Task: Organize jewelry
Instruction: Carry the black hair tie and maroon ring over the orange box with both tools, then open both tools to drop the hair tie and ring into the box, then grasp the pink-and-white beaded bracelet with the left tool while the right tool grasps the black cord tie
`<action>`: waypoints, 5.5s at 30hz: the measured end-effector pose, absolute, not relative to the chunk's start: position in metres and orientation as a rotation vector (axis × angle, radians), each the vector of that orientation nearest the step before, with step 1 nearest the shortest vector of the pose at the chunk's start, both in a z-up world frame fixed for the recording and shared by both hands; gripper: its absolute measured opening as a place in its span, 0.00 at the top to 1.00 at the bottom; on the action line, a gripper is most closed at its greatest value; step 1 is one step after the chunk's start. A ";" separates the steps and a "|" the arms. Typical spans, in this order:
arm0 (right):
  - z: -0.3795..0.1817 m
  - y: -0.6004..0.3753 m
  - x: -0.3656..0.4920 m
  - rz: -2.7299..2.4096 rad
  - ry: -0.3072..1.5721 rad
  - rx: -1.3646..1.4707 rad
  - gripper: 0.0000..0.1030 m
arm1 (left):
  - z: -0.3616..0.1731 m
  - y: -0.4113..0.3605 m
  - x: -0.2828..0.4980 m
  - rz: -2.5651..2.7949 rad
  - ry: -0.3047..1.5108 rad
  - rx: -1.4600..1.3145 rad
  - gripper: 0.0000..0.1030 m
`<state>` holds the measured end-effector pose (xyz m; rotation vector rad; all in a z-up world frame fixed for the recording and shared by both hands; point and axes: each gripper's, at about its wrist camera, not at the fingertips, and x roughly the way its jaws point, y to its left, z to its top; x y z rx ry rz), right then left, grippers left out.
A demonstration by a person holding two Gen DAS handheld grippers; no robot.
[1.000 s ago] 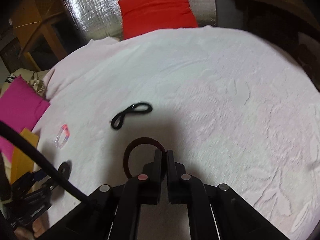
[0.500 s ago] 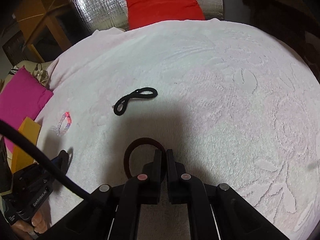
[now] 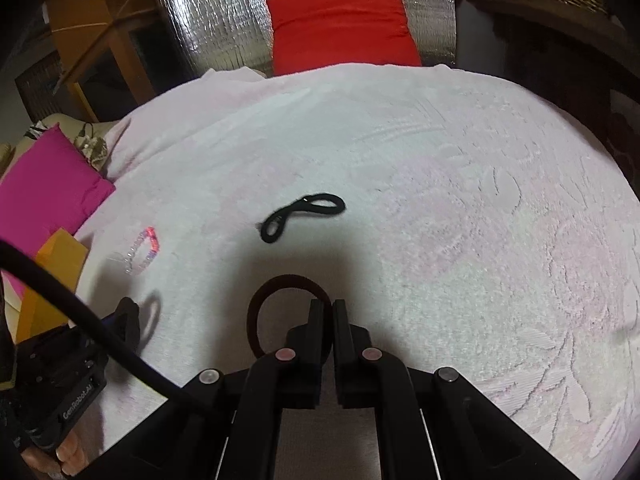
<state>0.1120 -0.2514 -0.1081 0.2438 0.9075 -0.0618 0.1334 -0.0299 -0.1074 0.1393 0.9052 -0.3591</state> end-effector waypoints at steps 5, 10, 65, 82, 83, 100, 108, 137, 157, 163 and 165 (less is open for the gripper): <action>-0.101 -0.243 0.109 -0.044 0.880 0.262 0.95 | -0.086 -0.019 0.115 -0.369 0.863 0.067 0.91; -0.094 -0.234 0.105 -0.024 0.856 0.272 0.95 | -0.070 -0.005 0.099 -0.354 0.817 0.015 0.91; -0.073 0.052 0.081 0.619 0.653 0.120 0.95 | -0.061 0.271 0.062 0.318 0.689 -0.233 0.91; -0.088 0.084 0.111 0.689 0.713 0.189 0.52 | -0.065 0.280 0.096 0.205 0.680 -0.219 0.47; -0.087 0.079 0.111 0.687 0.706 0.220 0.51 | -0.065 0.280 0.095 0.205 0.681 -0.220 0.47; -0.071 -0.040 0.146 0.370 0.703 0.419 0.51 | -0.048 0.187 0.097 0.055 0.666 -0.117 0.46; -0.067 -0.105 0.142 0.232 0.700 0.472 0.51 | -0.034 0.099 0.090 -0.080 0.615 0.010 0.37; -0.108 -0.314 0.148 -0.018 0.796 0.799 0.56 | -0.109 0.024 0.155 -0.107 0.871 0.017 0.37; -0.149 -0.303 0.181 -0.015 0.815 1.025 0.80 | -0.129 0.001 0.206 -0.224 0.906 -0.060 0.37; -0.149 -0.306 0.177 -0.048 0.798 0.995 0.93 | -0.132 -0.008 0.207 -0.252 0.905 -0.013 0.73; -0.143 -0.304 0.175 -0.048 0.784 0.971 0.93 | -0.134 -0.009 0.205 -0.263 0.919 -0.002 0.86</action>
